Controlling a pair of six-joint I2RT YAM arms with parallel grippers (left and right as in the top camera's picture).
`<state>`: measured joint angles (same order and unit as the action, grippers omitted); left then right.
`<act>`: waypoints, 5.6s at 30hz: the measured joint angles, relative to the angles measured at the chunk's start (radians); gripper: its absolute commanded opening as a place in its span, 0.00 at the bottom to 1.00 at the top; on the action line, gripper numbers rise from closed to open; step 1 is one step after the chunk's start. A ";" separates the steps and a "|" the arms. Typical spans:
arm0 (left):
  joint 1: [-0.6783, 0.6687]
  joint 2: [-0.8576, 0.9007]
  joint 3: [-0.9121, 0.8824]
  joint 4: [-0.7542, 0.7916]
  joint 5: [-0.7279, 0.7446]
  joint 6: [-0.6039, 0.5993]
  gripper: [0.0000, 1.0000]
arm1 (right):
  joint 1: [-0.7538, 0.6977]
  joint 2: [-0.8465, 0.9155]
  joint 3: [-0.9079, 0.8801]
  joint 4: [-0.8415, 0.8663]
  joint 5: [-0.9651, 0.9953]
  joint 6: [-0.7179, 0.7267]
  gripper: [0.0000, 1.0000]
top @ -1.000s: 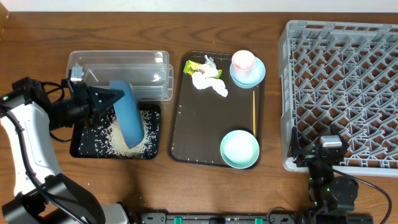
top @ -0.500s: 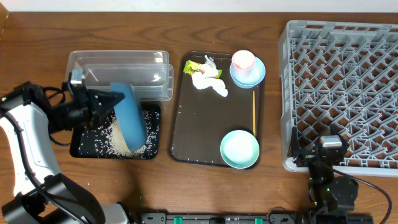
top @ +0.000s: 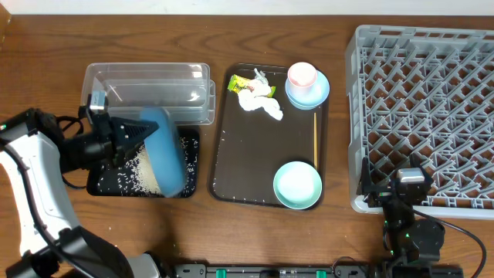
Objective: Sort waste into correct bins and load items into the dishwasher rack
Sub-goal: 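Carry the emptied blue plate back and lower it onto the serving tray, then release the plate and retract the left gripper to the left, then reach the right gripper to the light green bowl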
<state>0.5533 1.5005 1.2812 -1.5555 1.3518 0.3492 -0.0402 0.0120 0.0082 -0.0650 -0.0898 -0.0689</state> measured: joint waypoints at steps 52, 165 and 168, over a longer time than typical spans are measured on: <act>-1.272 0.169 -0.005 1.135 -1.331 -0.953 0.07 | 0.000 0.000 0.000 0.000 0.000 0.000 0.99; -0.489 -0.396 -0.003 0.427 -1.621 -0.906 0.91 | 0.813 1.481 1.323 -0.935 0.116 0.374 0.99; -0.489 -0.396 -0.003 0.427 -1.621 -0.906 0.91 | 0.852 1.586 1.323 -1.031 0.162 0.373 0.99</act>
<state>0.0639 1.1046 1.2785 -1.1282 -0.2695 -0.5568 0.8120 1.5978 1.3315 -1.0958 0.0719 0.3038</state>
